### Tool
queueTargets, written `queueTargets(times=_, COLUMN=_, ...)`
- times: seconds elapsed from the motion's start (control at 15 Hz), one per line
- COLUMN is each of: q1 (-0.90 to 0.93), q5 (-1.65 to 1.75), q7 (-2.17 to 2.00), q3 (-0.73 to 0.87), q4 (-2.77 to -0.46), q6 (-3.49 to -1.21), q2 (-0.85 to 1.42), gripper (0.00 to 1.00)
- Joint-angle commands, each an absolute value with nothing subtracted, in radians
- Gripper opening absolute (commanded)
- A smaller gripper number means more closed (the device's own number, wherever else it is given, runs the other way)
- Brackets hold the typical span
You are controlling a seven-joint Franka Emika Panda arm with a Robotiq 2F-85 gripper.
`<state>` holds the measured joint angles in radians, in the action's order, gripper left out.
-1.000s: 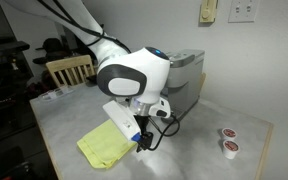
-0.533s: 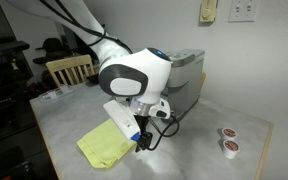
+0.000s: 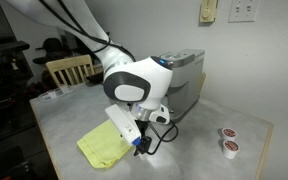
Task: Unfold the towel once
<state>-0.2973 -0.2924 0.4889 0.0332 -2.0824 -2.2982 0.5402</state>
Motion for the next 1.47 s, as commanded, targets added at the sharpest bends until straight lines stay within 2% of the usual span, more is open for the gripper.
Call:
queueTargets(times=0.0, q1=-0.313, q5=-0.28, q7=0.483, q3=0.018, q4=-2.041, q6=-2.26, q2=0.573, gripper=0.98)
queueTargets(times=0.13, q1=-0.312, q5=-0.279, q7=0.482, q3=0.016, q4=-2.033, q6=-2.253, q2=0.58, gripper=0.87)
queueTargets(times=0.27, q1=-0.311, q5=-0.275, q7=0.481, q3=0.017, q4=-2.024, q6=-2.243, q2=0.581, gripper=0.67)
queueTargets(times=0.47, q1=-0.309, q5=-0.275, q7=0.481, q3=0.017, q4=-2.017, q6=-2.235, q2=0.582, gripper=0.59)
queueTargets(times=0.53, q1=-0.309, q5=-0.276, q7=0.482, q3=0.016, q4=-2.017, q6=-2.233, q2=0.582, gripper=0.63)
queueTargets(times=0.67, q1=-0.309, q5=-0.276, q7=0.483, q3=0.016, q4=-2.015, q6=-2.23, q2=0.584, gripper=0.63)
queueTargets(times=0.87, q1=-0.308, q5=-0.275, q7=0.482, q3=0.016, q4=-2.014, q6=-2.227, q2=0.584, gripper=0.58)
queueTargets(times=1.0, q1=-0.308, q5=-0.274, q7=0.482, q3=0.016, q4=-2.013, q6=-2.225, q2=0.583, gripper=0.35)
queueTargets(times=1.33, q1=-0.305, q5=-0.272, q7=0.479, q3=0.017, q4=-2.014, q6=-2.231, q2=0.572, gripper=0.02)
queueTargets(times=1.4, q1=-0.304, q5=-0.27, q7=0.478, q3=0.018, q4=-2.013, q6=-2.232, q2=0.571, gripper=0.0)
